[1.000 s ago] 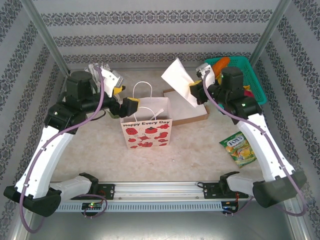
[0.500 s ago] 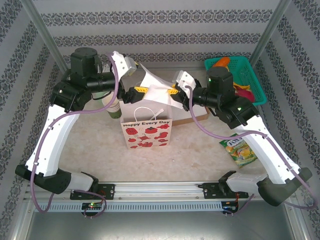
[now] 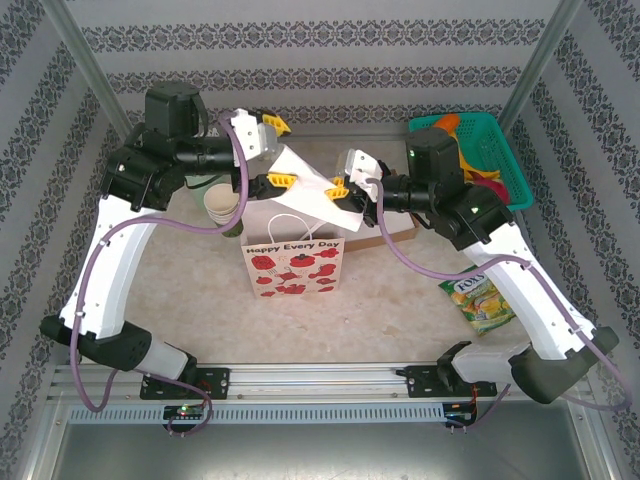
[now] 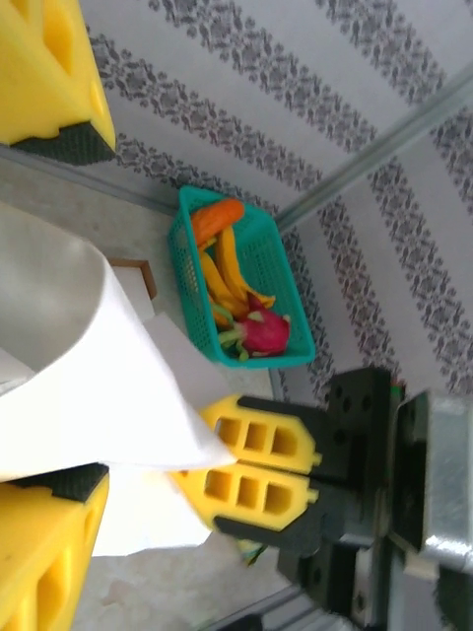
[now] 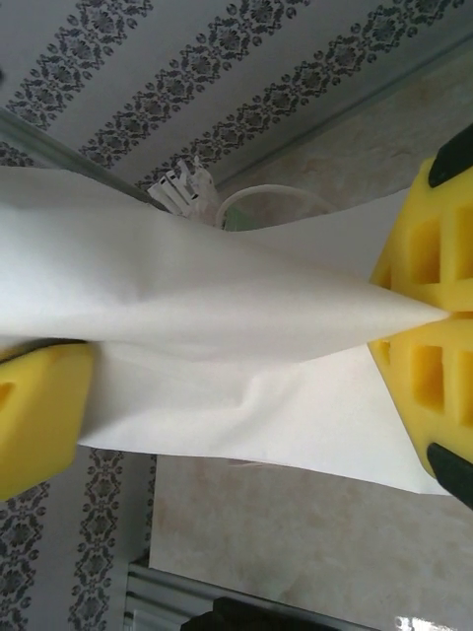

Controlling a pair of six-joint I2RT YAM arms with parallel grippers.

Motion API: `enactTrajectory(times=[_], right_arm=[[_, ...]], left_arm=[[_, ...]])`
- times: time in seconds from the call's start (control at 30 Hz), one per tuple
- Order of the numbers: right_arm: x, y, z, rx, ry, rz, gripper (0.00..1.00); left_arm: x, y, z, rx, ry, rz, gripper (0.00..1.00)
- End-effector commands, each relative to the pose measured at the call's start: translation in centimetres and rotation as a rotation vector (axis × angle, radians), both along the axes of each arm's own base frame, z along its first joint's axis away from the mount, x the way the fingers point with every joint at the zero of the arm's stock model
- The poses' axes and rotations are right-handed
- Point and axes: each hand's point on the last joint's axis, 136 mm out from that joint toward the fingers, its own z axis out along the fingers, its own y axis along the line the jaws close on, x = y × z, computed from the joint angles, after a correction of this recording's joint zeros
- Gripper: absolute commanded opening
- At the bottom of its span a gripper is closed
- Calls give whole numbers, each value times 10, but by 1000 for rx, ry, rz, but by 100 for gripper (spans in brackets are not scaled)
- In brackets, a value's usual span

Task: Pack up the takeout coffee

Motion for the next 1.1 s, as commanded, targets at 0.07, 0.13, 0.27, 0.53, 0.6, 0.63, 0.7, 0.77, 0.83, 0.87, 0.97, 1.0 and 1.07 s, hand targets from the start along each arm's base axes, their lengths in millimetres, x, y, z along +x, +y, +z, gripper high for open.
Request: enactTrajectory(times=[0.07,0.13,0.27,0.53,0.6,0.63,0.7,0.77,0.83,0.87,0.97,1.0,1.07], right_arm=[[-14,3,24,53,-51,94,0],[-13,1,25,60,-58,94,0],[-2,-3,25,75,-50,47,0],[25,10,2,22,22,-83,49],[20,9,-7,7,35,-54,58],[15,9,-9,9,35,-31,63],[2,9,-14,10,38,22,70],[-3,9,-18,8,45,43,73],[-2,10,-21,3,55,44,76],[-1,11,-23,1,60,44,77],[6,16,-27,-9,65,29,87],[7,17,-28,-13,68,31,91],[4,19,-31,-15,77,54,94]], left_arm=[[-23,-2,-13,40,19,-106,64],[-23,-1,-13,44,13,-106,45],[-25,3,-14,60,1,-91,9],[-18,24,-6,52,2,125,0],[-24,32,-11,88,28,156,0],[-28,36,-13,105,38,169,0],[-32,48,-20,155,52,225,0],[-32,59,-26,196,63,283,0],[-31,68,-33,236,78,332,0],[-30,72,-37,258,88,351,0],[-19,80,-44,298,98,416,0],[-13,83,-44,304,91,448,0],[-5,87,-46,316,80,484,0]])
